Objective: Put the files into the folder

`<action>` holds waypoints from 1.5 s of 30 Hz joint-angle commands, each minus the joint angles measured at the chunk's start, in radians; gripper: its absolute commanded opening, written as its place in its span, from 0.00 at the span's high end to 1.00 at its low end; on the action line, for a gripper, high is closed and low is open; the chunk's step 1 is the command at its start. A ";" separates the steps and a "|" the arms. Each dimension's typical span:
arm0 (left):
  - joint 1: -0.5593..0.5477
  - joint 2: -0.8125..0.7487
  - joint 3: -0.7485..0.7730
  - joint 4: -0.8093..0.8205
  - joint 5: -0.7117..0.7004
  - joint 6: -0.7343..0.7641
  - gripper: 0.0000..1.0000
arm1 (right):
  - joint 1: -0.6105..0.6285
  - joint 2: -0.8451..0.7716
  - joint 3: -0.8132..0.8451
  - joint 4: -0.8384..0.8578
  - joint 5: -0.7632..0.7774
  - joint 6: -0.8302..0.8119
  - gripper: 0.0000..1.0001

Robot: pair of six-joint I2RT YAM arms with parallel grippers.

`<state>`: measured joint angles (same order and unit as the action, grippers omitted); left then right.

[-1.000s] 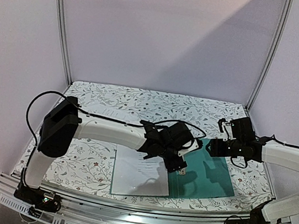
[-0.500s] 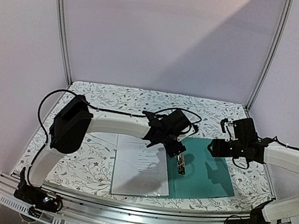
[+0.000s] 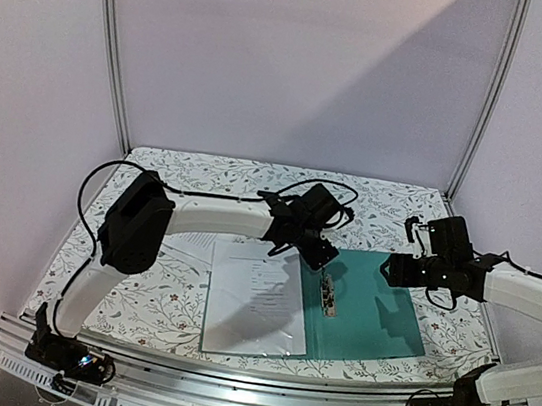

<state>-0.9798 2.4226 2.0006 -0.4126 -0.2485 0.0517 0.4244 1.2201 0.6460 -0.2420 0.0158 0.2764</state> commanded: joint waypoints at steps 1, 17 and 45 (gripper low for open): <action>0.001 -0.178 -0.052 -0.048 -0.093 -0.152 0.16 | -0.005 0.003 -0.016 -0.006 -0.005 -0.001 0.30; 0.334 -0.792 -0.884 0.095 -0.028 -0.758 0.13 | -0.006 0.022 -0.027 0.063 -0.118 -0.006 0.30; 0.832 -0.933 -1.358 0.516 0.188 -1.172 0.23 | -0.006 0.040 -0.032 0.068 -0.184 -0.013 0.27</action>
<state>-0.1783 1.4502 0.6533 0.0830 -0.0921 -1.0939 0.4240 1.2583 0.6334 -0.1764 -0.1577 0.2722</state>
